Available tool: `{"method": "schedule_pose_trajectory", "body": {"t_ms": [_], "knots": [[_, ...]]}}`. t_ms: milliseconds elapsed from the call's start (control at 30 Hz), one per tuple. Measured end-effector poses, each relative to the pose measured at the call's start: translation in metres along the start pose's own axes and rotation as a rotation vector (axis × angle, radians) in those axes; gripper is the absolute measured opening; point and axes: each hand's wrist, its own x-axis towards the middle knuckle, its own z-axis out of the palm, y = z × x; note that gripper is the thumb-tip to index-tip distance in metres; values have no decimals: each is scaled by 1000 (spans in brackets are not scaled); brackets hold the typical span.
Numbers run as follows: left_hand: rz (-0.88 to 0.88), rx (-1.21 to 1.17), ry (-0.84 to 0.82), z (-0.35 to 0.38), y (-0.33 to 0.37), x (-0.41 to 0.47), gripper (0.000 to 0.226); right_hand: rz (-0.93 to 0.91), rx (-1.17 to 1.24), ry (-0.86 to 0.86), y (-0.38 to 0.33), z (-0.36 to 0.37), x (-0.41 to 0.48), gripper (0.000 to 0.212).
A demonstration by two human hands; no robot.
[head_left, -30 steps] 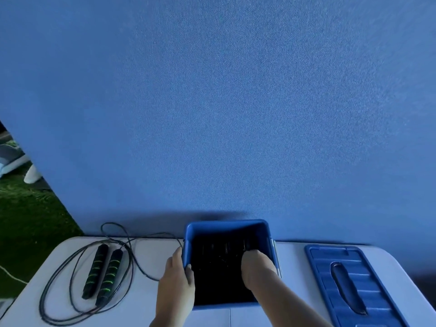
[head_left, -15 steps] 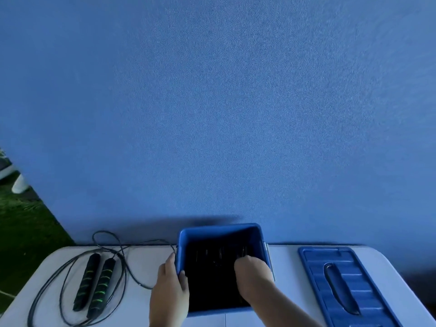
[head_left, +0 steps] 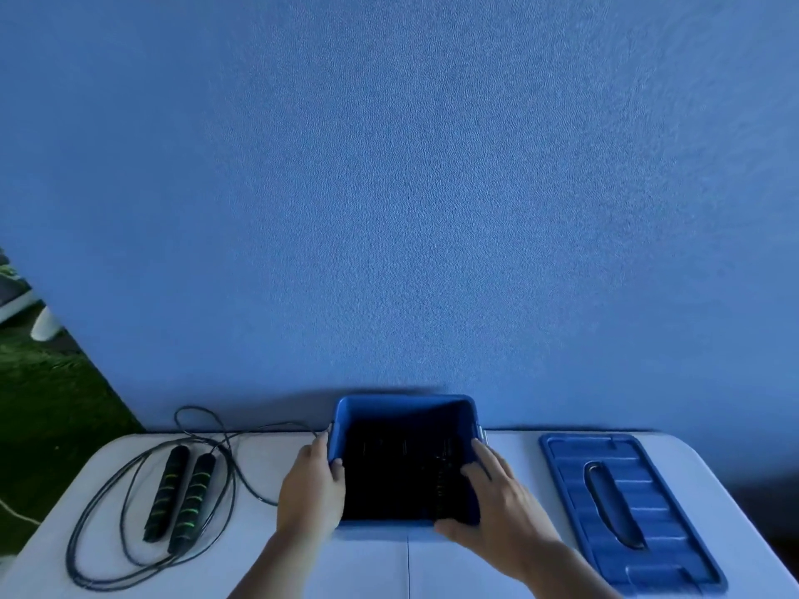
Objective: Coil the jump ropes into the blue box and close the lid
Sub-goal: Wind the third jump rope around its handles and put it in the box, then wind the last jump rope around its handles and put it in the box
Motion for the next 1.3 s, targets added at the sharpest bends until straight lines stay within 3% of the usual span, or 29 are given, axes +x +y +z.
{"method": "schedule_pose_trajectory", "body": {"t_ms": [300,467,700,1000,1133,1300], "knots": [[-96,-97,-178,-5,-1,-6,65,10,49,1,4,2,-5,88],[-15,-233,-187,-13,4,-46,77,4,91,-1,2,-2,-6,85],[-17,-268,-262,-7,-17,-62,126,29,95,-14,-3,-10,-14,77],[34,-252,-282,-8,-9,-69,120,82,94,-43,-8,-19,-30,74],[22,-259,-293,-7,-11,-69,128,97,99,-59,-7,-21,-31,76],[30,-238,-271,-8,-6,-75,119,111,96,-54,-8,-19,-32,74]]}}
